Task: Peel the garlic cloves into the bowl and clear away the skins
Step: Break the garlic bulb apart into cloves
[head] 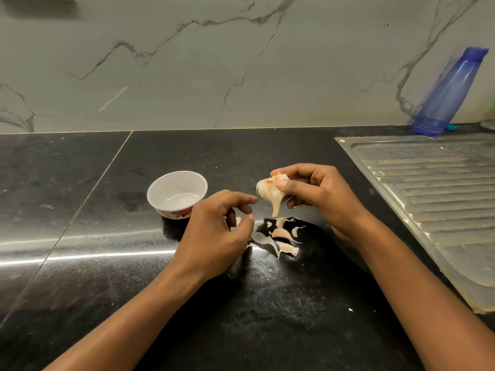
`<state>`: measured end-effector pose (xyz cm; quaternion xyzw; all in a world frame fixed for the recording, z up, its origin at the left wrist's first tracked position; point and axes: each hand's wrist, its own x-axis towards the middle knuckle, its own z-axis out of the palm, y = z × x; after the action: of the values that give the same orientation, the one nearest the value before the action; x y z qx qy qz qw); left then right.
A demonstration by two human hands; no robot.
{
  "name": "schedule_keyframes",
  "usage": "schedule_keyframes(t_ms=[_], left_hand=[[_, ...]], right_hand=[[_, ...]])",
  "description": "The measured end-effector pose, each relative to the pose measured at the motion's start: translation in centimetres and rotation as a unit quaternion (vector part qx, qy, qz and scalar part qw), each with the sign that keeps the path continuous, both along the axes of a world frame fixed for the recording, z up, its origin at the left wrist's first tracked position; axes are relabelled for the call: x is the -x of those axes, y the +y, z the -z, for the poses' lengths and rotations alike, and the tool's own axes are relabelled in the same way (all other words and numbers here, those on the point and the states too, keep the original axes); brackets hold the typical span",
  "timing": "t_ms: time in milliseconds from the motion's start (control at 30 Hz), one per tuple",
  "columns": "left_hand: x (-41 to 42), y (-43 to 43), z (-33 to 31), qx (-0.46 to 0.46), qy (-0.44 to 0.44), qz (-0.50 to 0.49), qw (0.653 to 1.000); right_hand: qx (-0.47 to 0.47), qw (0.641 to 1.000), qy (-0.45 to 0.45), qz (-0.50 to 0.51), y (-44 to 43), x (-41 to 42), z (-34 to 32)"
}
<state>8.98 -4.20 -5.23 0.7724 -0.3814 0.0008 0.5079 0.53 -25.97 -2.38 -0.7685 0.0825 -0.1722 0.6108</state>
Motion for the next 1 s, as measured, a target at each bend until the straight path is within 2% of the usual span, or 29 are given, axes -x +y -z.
schedule_keyframes(t_ms=[100, 267, 433, 767, 1000], left_hand=[[0.1, -0.2, -0.3, 0.028, 0.028, -0.016, 0.999], [0.5, -0.4, -0.6, 0.077, 0.105, 0.027, 0.991], [0.5, -0.2, -0.7, 0.117, 0.136, 0.047, 0.983], [0.1, -0.1, -0.2, 0.043, 0.056, 0.053, 0.996], [-0.1, 0.1, -0.2, 0.008, 0.047, 0.067, 0.997]], right_hand=[[0.006, 0.999, 0.01, -0.039, 0.3, 0.0, 0.1], [-0.005, 0.996, 0.004, -0.094, 1.0, 0.3, 0.0], [-0.007, 0.994, 0.001, -0.113, 1.1, 0.3, 0.0], [0.048, 0.995, -0.015, -0.087, 1.8, 0.4, 0.4], [0.096, 0.991, 0.001, -0.092, 1.6, 0.8, 0.2]])
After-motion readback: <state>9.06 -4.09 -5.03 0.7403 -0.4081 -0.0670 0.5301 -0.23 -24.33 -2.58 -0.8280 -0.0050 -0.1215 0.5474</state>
